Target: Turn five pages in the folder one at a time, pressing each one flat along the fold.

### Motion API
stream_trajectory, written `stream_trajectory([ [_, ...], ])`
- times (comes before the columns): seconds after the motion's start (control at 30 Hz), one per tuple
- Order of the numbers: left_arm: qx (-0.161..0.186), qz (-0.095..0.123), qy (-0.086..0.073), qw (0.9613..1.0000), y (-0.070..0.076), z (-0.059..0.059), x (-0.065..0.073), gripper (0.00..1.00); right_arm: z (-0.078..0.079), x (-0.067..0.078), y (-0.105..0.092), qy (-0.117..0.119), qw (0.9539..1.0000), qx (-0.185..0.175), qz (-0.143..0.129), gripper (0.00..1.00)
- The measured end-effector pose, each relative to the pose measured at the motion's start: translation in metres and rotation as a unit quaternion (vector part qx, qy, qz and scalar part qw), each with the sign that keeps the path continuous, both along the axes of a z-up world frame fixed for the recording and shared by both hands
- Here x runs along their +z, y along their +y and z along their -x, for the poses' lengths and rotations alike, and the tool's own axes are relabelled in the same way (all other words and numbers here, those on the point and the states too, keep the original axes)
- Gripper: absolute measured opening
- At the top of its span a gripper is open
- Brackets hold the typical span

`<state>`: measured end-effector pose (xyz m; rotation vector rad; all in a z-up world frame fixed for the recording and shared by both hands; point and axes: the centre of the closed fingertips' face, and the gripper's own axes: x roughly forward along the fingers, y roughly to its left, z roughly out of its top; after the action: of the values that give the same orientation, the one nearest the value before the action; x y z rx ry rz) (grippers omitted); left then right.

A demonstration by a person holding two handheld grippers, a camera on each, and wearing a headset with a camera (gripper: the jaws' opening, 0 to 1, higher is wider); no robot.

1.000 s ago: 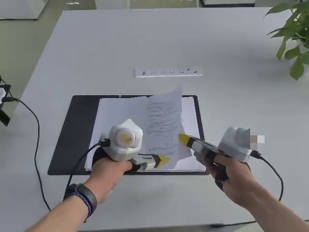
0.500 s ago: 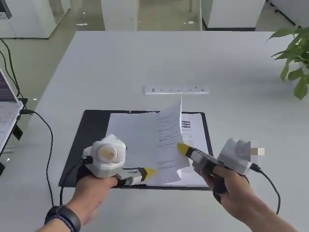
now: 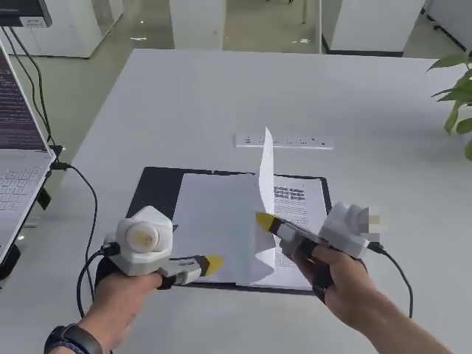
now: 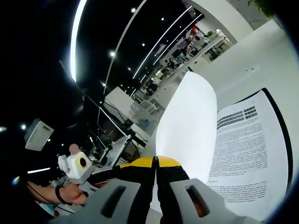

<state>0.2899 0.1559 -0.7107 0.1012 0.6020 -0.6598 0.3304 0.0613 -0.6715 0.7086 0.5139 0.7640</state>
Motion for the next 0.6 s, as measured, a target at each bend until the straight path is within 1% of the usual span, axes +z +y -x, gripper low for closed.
stream_trajectory([
  [0.1,0.010,0.003,0.003,0.9999,0.010,0.003,-0.001,0.71,-0.001,-0.001,0.014,0.000,0.9999,0.014,0.002,0.00],
  [0.27,0.023,0.007,-0.003,0.9997,0.023,0.001,0.006,0.71,-0.002,-0.002,0.031,0.004,0.9995,0.031,0.001,0.00],
  [0.37,0.031,0.008,-0.006,0.9995,0.031,0.000,0.008,0.71,-0.002,-0.009,0.042,0.011,0.9989,0.045,0.006,0.00],
  [0.43,0.040,0.016,-0.004,0.9991,0.036,0.001,0.010,0.71,0.002,-0.011,0.050,0.017,0.9981,0.059,0.007,0.00],
  [0.47,0.046,0.021,-0.004,0.9987,0.039,0.001,0.011,0.72,0.003,-0.012,0.053,0.015,0.9978,0.064,0.010,0.00],
  [0.5,0.047,0.021,-0.006,0.9987,0.041,0.002,0.011,0.72,0.004,-0.015,0.055,0.016,0.9975,0.067,0.015,0.00],
  [0.6,0.053,0.020,-0.009,0.9983,0.046,0.003,0.011,0.72,0.004,-0.020,0.060,0.025,0.9970,0.071,0.015,0.00],
])
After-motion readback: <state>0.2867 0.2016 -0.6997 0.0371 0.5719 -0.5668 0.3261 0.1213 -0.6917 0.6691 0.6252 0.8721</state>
